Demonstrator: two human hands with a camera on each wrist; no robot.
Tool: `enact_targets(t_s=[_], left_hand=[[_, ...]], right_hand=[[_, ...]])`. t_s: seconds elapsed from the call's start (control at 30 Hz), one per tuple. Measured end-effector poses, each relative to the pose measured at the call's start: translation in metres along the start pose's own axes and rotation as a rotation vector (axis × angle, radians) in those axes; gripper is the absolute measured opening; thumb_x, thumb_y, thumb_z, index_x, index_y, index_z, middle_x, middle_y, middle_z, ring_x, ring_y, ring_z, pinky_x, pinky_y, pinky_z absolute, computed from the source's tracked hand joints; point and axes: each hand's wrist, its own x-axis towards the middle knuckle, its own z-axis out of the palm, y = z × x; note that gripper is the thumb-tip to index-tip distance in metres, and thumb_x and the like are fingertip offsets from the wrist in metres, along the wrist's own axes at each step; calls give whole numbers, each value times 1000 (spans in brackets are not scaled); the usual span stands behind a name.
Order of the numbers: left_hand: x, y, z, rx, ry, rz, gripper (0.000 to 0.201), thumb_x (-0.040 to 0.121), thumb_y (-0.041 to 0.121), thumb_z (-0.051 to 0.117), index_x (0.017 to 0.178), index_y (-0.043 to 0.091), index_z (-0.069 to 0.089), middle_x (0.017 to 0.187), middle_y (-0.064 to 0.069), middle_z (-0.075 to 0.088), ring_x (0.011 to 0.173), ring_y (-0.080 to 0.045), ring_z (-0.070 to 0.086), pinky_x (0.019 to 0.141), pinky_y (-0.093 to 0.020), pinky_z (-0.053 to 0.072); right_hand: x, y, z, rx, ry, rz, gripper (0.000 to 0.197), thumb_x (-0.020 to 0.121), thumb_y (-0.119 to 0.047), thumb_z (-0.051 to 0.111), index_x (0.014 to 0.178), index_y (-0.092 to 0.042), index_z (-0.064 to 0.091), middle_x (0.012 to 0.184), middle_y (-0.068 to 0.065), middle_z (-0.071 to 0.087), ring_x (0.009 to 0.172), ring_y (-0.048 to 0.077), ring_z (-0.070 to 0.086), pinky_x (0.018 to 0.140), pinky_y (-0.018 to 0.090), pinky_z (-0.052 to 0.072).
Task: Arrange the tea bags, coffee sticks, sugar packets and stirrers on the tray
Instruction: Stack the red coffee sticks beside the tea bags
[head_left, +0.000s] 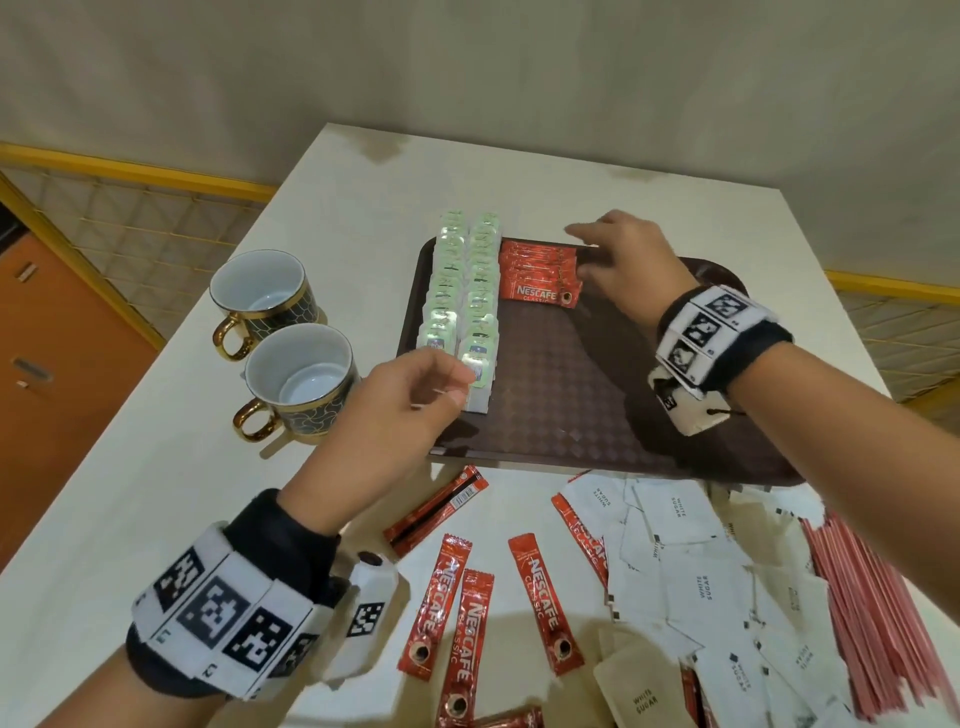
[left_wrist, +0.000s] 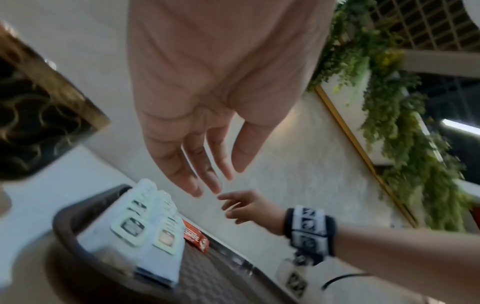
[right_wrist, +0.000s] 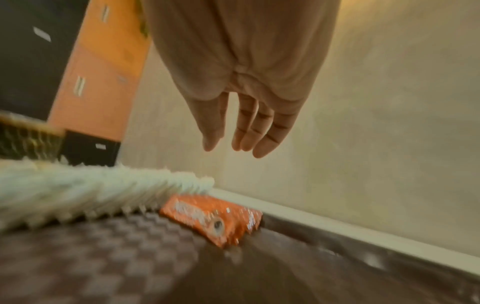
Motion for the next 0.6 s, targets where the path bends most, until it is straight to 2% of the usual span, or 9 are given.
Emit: enact_targets(t_s=[0.07, 0.13, 0.2, 0.27, 0.33, 0.4, 0.43, 0.5, 0.6], left_hand=[[-6, -2, -6, 232, -86, 35, 10, 97, 23, 57, 101, 29, 64, 100, 14, 67, 93, 0, 61, 78, -12, 44], [-12, -3, -9, 490, -190, 74, 13, 97, 28, 56, 107, 30, 63, 97, 16, 65, 88, 1, 59, 72, -11, 42], [-18, -5, -8, 773, -285, 136, 20, 97, 36, 53, 114, 28, 61, 105, 10, 65, 91, -5, 60, 76, -17, 48], [-20, -10, -4, 1019, -375, 195, 28, 98, 41, 48, 116, 23, 59, 109, 4, 62, 92, -11, 58, 74, -22, 47], [-21, -20, 2, 1156, -449, 230, 35, 97, 45, 45, 116, 19, 59, 101, 0, 54, 90, -14, 53, 69, -24, 38], [-22, -27, 9, 1189, -449, 175, 35, 96, 46, 45, 113, 17, 56, 98, -2, 50, 90, -18, 54, 67, -27, 38], [-23, -30, 12, 1188, -435, 130, 33, 97, 44, 46, 113, 17, 54, 100, -3, 51, 91, -20, 55, 67, -28, 40], [-24, -34, 18, 1171, -387, 72, 29, 99, 41, 46, 112, 16, 49, 106, -6, 54, 92, -22, 58, 70, -30, 45], [-23, -38, 21, 1165, -381, 31, 25, 100, 36, 45, 112, 14, 47, 111, -9, 54, 98, -25, 56, 79, -33, 47]], right_hand=[[-30, -12, -20, 51, 39, 2, 47, 89, -12, 66, 135, -13, 57, 115, 14, 61, 109, 28, 56, 89, 22, 34], [-68, -32, -36, 108, 28, -25, 43, 88, -17, 68, 130, -15, 61, 112, 10, 64, 104, 22, 59, 86, 18, 34], [-112, -57, -39, 166, -105, -4, 39, 88, -27, 69, 126, -19, 65, 109, 1, 66, 98, 12, 60, 88, 21, 42], [-152, -83, -33, 157, -311, 18, 40, 86, -45, 66, 119, -22, 67, 101, -6, 66, 88, 6, 59, 85, 27, 50], [-185, -104, -22, 79, -487, 18, 49, 81, -65, 59, 106, -24, 66, 94, -10, 61, 79, 4, 54, 78, 26, 51], [-207, -118, -8, -59, -597, 18, 65, 75, -79, 50, 102, -20, 58, 95, -8, 56, 82, 9, 53, 76, 30, 49], [-214, -122, 0, -134, -627, 19, 69, 74, -80, 50, 104, -18, 55, 101, -4, 55, 88, 14, 54, 77, 33, 49], [-224, -126, 14, -218, -646, 40, 67, 76, -73, 58, 111, -16, 49, 112, 1, 51, 97, 21, 54, 77, 35, 48], [-230, -127, 33, -209, -619, 41, 51, 88, -42, 66, 123, -14, 43, 121, 6, 46, 101, 26, 55, 75, 34, 47]])
